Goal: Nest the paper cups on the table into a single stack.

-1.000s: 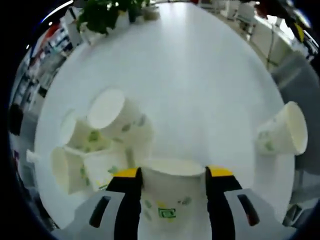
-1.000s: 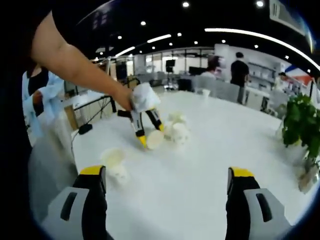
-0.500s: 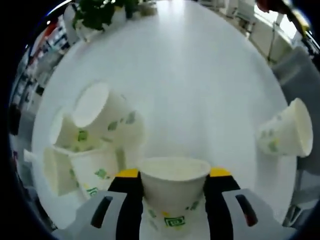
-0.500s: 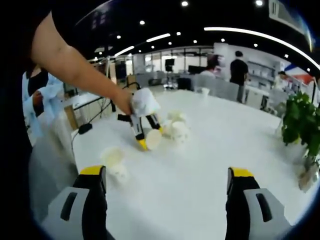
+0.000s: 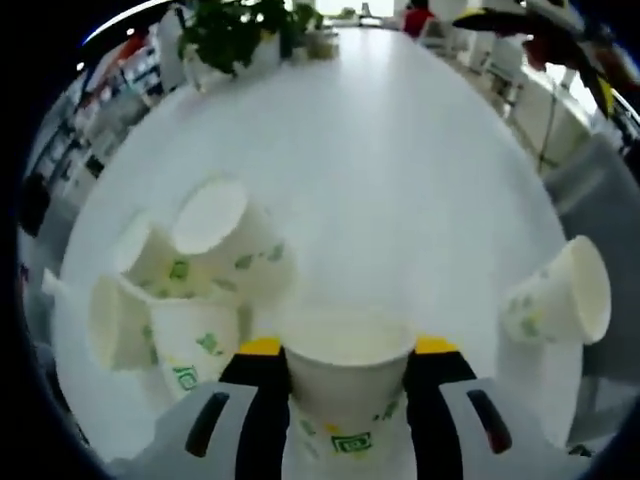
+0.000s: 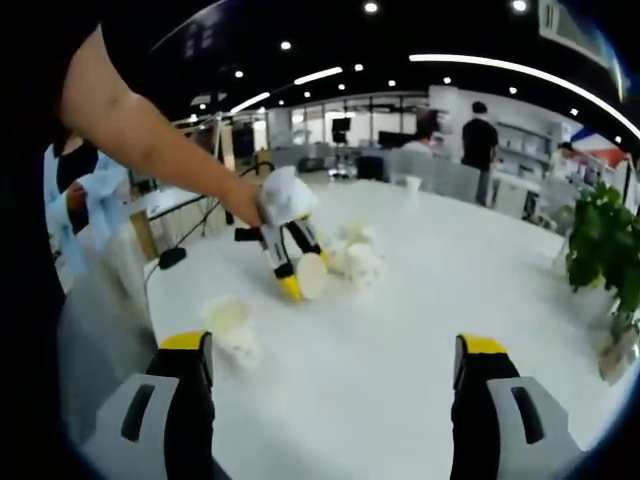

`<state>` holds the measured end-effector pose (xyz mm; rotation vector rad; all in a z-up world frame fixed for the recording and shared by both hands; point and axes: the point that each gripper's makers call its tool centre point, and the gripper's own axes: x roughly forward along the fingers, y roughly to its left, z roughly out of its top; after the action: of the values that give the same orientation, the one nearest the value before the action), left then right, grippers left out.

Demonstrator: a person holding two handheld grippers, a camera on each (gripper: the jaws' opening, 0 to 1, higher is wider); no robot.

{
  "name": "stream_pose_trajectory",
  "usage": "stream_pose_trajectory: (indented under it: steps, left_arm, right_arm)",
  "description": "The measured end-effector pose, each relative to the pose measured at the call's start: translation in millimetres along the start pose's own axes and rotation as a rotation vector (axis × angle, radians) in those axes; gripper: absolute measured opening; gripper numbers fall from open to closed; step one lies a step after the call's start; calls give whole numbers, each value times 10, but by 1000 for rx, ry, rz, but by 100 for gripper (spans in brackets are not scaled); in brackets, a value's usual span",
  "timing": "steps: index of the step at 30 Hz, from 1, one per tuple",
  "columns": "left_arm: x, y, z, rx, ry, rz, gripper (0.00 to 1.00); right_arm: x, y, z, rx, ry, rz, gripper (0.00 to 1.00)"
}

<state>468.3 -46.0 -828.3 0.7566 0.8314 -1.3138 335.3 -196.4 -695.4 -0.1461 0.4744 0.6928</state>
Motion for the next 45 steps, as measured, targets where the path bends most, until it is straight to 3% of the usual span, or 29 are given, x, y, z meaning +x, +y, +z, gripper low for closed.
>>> stream_pose_trajectory:
  steps: [6, 11, 14, 23, 30, 36, 38, 41, 45]
  left_arm:
    - [-121, 78, 124, -94, -104, 32, 42]
    - [-261, 125, 227, -86, -157, 60, 42]
    - [-422, 206, 418, -147, -271, 90, 42]
    - [-783, 358, 677, -202, -422, 166, 41]
    - [-962, 395, 852, -255, -528, 186, 41]
    - [-1227, 510, 1061, -338, -712, 266, 41]
    - [-1302, 543, 1117, -337, -752, 296, 41]
    - [-1470, 548, 1283, -317, -858, 321, 42]
    - [-1513, 553, 1329, -337, -875, 334, 42]
  right_arm:
    - [-11, 2, -4, 2, 1, -1, 99]
    - [-38, -16, 17, 8, -1, -13, 99]
    - [-47, -21, 28, 6, -3, -17, 99]
    - [-58, -4, 78, -6, -6, -19, 99]
    - [-72, 31, 112, -14, -10, -18, 99]
    - [-79, 44, 99, -12, -10, -18, 99]
    - [-87, 44, 105, -8, -12, -20, 99]
    - [-94, 45, 112, -5, -14, -21, 99]
    - [-95, 60, 124, -8, -13, -18, 99]
